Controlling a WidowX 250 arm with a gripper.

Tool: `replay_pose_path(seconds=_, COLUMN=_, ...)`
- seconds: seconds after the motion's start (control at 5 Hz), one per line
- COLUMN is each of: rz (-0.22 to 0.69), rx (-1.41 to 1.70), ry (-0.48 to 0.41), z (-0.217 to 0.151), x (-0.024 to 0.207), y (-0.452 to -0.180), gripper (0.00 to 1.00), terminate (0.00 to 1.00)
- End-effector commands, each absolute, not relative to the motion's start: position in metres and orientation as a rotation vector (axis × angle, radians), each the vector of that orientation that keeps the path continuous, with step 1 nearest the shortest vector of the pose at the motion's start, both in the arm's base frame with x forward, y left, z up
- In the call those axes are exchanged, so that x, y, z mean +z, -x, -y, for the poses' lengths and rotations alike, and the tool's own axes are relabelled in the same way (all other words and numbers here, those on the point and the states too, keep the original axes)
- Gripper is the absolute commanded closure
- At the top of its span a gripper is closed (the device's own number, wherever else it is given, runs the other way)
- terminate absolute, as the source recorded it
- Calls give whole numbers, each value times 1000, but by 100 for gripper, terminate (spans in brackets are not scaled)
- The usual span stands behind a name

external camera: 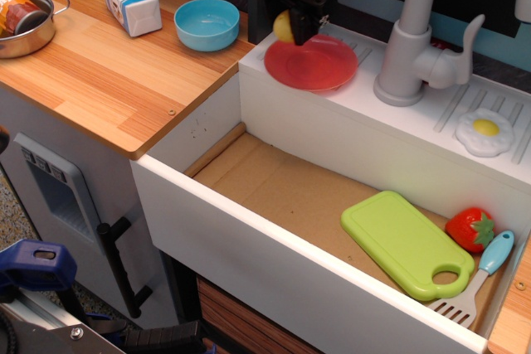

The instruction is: Put potato on plate

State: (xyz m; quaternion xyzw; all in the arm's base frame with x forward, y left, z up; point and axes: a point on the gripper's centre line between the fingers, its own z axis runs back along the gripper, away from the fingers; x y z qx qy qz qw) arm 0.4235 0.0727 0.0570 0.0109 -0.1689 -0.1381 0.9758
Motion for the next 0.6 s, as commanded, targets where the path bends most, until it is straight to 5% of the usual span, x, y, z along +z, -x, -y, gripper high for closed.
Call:
replay_pose_path(seconds=0.0, rz=408, rx=-281, ry=-24, z=-71, x=83, y=-438, gripper=0, terminate=0)
replay_pose_path(seconds=0.2, rz=408, rx=-281, ry=-24, z=-71, x=83, y=-438, gripper=0, terminate=0)
replay_pose_path(seconds=0.4, rz=408, rx=-281, ry=-24, z=-71, x=83, y=-438, gripper=0, terminate=100)
